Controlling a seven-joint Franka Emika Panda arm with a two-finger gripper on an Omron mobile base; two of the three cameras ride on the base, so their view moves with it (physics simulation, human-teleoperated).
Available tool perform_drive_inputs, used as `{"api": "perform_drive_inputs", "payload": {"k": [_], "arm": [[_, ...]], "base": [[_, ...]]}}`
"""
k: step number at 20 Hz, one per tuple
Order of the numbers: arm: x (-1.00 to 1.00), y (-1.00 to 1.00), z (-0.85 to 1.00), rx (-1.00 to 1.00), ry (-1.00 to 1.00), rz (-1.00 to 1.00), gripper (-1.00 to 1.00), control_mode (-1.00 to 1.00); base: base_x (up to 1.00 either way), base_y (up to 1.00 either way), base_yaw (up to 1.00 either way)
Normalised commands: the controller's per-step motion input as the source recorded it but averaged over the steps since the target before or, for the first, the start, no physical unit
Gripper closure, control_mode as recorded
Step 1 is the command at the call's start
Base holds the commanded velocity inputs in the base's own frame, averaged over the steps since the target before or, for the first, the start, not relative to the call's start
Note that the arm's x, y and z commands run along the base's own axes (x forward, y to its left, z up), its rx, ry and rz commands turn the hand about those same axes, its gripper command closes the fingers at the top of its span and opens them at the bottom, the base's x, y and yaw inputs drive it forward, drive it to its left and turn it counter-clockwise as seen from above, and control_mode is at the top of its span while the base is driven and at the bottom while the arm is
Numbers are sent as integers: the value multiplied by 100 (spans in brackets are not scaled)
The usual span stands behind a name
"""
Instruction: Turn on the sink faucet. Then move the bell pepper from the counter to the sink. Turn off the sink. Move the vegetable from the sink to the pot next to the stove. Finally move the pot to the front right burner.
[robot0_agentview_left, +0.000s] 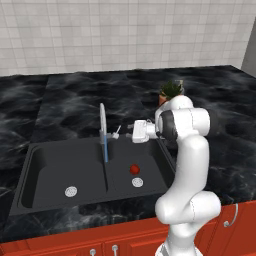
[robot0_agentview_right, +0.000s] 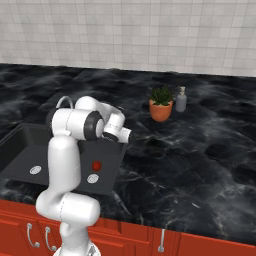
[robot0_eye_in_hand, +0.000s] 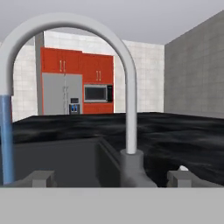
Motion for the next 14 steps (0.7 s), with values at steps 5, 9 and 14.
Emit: {"api": "perform_drive_inputs", "payload": {"k": [5, 9, 14], "arm": [[13, 0, 0, 0, 2, 0, -100, -100], [15, 1, 0, 0, 2, 0, -100, -100], [17, 6, 0, 0, 3, 0, -100, -100]], "base": [[0, 0, 0], [0, 0, 0], [0, 0, 0]]}}
